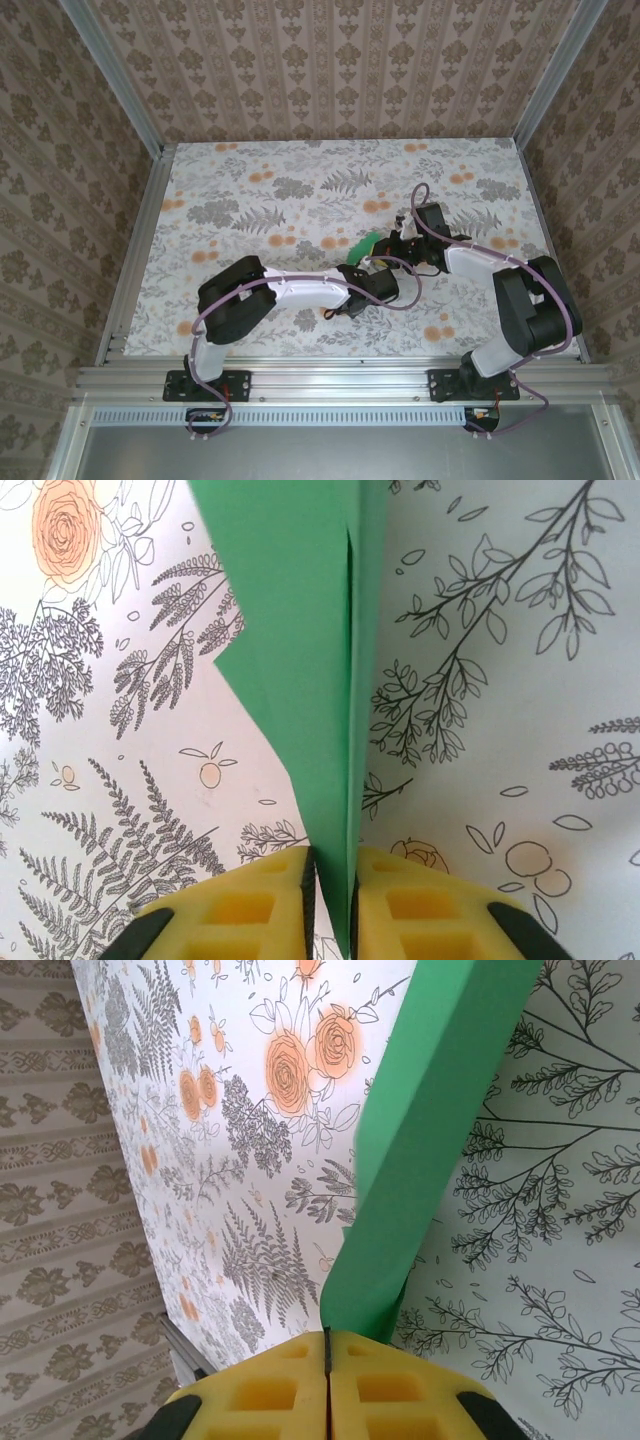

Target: Fold a paper plane with a square sheet of paper (pick it up from the middle)

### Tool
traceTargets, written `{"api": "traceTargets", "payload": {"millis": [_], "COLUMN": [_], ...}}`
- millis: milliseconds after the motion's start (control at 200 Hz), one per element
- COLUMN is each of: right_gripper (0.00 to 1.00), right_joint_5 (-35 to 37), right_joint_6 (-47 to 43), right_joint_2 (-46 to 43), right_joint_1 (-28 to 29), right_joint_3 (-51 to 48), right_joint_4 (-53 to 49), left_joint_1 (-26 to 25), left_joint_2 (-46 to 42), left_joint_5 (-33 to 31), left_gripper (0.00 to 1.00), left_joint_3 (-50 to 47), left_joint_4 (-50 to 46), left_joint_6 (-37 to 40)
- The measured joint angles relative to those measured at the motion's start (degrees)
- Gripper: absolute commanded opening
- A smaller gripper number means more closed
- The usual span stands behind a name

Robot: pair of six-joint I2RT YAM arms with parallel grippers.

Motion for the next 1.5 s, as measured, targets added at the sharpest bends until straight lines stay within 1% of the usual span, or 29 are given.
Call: {"api": "traceTargets", "payload": {"millis": [70, 155, 175, 200, 220, 375, 500, 605, 785, 895, 1015, 1105, 1175, 1250, 1440, 1500], "right_gripper": [0.15, 0.18, 0.21, 0.27, 0.3, 0.42, 0.47, 0.5, 0.52, 0.52, 0.52, 0.52, 0.52, 0.52, 0.45, 0.44], "right_joint_5": [0.0, -0.1, -0.1, -0.1, -0.1, -0.1, 0.4, 1.9, 5.4, 6.6, 6.8, 6.8, 6.7, 6.4, 4.3, 3.5], "right_joint_6": [0.1, 0.0, -0.1, -0.2, -0.3, -1.4, -2.6, -4.3, -6.6, -7.4, -7.4, -7.4, -7.2, -6.8, -5.3, -5.2], "right_joint_2": [-0.4, -0.7, -0.8, -1.0, -1.1, -2.7, -5.0, -8.0, -15.6, -17.6, -17.7, -17.7, -17.7, -17.5, -16.0, -14.6], "right_joint_1": [0.0, 0.0, 0.0, 0.0, 0.0, 0.0, 0.0, -0.3, -1.7, -2.5, -2.8, -2.8, -2.8, -2.8, -2.7, -2.3], "right_joint_3": [0.2, 0.5, 0.7, 0.9, 1.1, 2.3, 3.7, 5.5, 6.6, 6.6, 6.1, 4.6, 3.5, 2.4, -0.1, -0.3], "right_joint_4": [-0.7, -1.4, -1.7, -2.1, -2.5, -4.7, -8.0, -11.7, -16.6, -18.2, -18.7, -18.6, -18.6, -18.0, -14.4, -13.6], "left_joint_1": [0.3, 0.7, 0.9, 1.1, 1.4, 3.7, 6.2, 9.3, 16.2, 19.6, 20.6, 20.6, 20.6, 20.6, 20.5, 20.3], "left_joint_2": [0.0, -0.1, -0.3, -0.5, -0.8, -5.4, -10.6, -15.6, -23.1, -25.6, -25.8, -25.7, -25.2, -24.2, -21.2, -19.6], "left_joint_5": [0.0, 0.2, 0.3, 0.5, 0.8, 3.7, 8.3, 15.1, 29.9, 38.2, 45.9, 50.8, 53.4, 54.8, 55.3, 55.2], "left_gripper": [0.06, 0.03, 0.02, 0.02, 0.02, 0.0, 0.0, 0.0, 0.03, 0.04, 0.04, 0.04, 0.05, 0.05, 0.07, 0.08], "left_joint_3": [0.0, -0.1, -0.2, -0.5, -0.8, -4.2, -8.0, -12.4, -19.9, -22.7, -24.0, -25.8, -27.1, -27.7, -28.7, -29.5], "left_joint_4": [0.1, 0.7, 1.0, 1.4, 1.8, 4.7, 8.7, 13.4, 22.1, 26.1, 29.8, 34.6, 37.5, 39.2, 43.1, 44.6], "left_joint_6": [0.0, 0.0, 0.0, -0.1, 0.0, 0.0, -0.1, -1.0, -5.6, -9.7, -14.3, -18.3, -21.3, -24.0, -29.4, -31.0]}}
